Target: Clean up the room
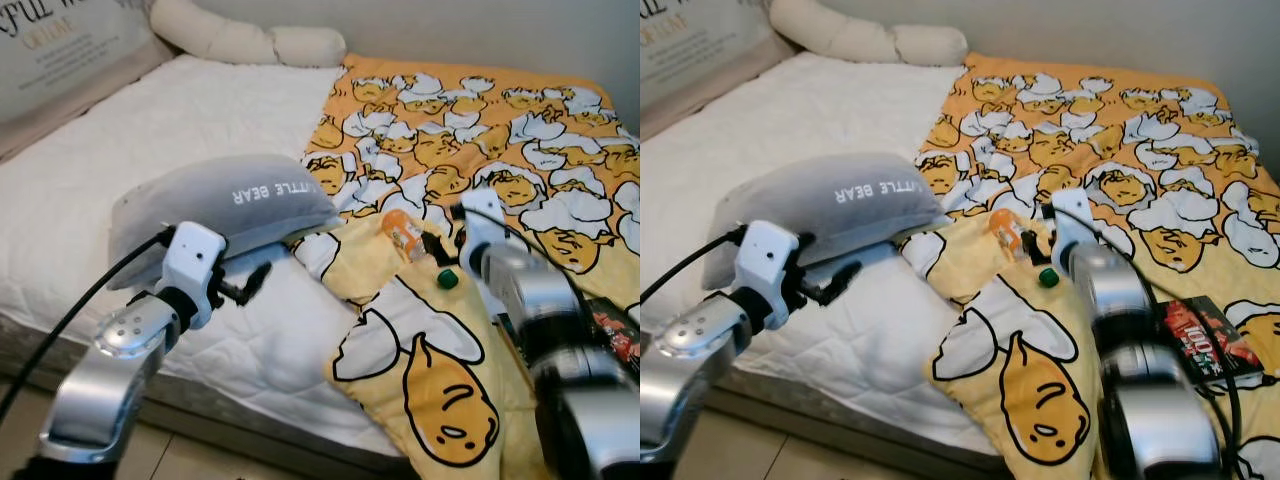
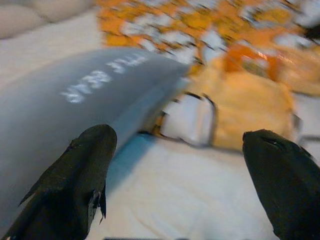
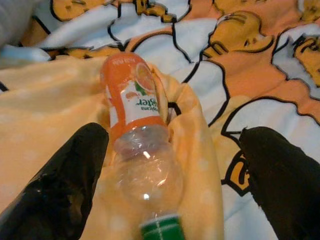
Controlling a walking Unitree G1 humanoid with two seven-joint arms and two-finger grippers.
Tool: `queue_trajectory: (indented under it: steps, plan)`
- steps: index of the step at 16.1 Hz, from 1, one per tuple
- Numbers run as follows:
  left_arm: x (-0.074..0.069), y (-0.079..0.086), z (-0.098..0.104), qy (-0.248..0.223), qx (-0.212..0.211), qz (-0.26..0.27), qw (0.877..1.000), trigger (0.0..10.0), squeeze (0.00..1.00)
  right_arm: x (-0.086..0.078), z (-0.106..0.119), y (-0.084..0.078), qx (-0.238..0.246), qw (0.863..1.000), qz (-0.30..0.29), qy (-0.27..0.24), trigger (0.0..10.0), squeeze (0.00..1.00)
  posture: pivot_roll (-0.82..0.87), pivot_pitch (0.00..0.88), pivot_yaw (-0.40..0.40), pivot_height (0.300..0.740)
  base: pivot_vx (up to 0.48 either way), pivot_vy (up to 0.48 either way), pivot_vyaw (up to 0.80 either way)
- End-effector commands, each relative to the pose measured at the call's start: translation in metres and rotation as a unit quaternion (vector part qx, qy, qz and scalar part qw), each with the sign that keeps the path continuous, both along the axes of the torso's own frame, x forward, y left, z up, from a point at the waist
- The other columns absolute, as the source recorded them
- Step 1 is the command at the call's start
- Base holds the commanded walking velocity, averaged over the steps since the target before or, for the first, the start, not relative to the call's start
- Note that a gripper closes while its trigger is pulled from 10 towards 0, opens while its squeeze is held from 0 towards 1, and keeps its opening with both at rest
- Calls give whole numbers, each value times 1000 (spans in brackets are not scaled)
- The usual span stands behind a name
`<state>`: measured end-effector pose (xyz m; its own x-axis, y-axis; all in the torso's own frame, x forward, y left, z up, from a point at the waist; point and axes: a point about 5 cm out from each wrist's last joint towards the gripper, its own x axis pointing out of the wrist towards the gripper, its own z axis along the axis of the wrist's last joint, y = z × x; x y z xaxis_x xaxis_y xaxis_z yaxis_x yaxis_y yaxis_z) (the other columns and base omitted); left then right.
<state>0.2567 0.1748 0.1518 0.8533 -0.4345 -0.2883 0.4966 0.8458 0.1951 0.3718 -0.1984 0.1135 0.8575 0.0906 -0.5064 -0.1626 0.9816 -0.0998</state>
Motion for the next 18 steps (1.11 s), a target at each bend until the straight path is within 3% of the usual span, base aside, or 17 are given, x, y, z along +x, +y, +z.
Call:
queue_trajectory:
  steps: [1, 4, 8, 9, 14, 15, 17, 18]
  plan:
    - [-4, -2, 7, 7, 4, -23, 1000, 10000, 0, 4, 3, 1, 0, 1000, 13, 1, 10000, 1000, -100, 36, 5, 740, 0, 0, 0]
    - [-16, -2, 16, 23, 25, -65, 997, 10000, 0, 10, 6, 1, -30, 999, 25, 15, 10000, 1000, -67, 96, -12, 740, 0, 0, 0]
    - [-27, -3, 24, 40, 34, -81, 995, 10000, 0, 10, 3, -2, -63, 996, 34, 53, 10000, 1000, -36, 155, -42, 740, 0, 0, 0]
    - [-27, -4, 23, 45, 36, -87, 995, 10000, 0, 9, 2, -3, -76, 995, 32, 53, 10000, 0, -35, 163, -43, 740, 0, 0, 0]
    - [-26, -11, 26, 71, 44, -149, 985, 10000, 0, 9, -3, 1, -78, 996, 16, 34, 10000, 0, 5, 222, -27, 740, 0, 0, 0]
    - [-26, -11, 28, 70, 48, -161, 983, 10000, 0, 11, -2, 5, -45, 999, 2, 16, 10000, 0, 21, 231, -22, 740, 0, 0, 0]
    - [-24, -10, 30, 70, 48, -163, 983, 10000, 0, 12, 0, 8, -27, 1000, -4, 7, 10000, 0, 21, 231, -19, 740, 0, 0, 0]
    - [-23, -9, 31, 70, 48, -164, 983, 10000, 0, 14, 3, 10, -14, 1000, -6, 0, 3686, 0, 16, 224, -15, 740, 0, 0, 0]
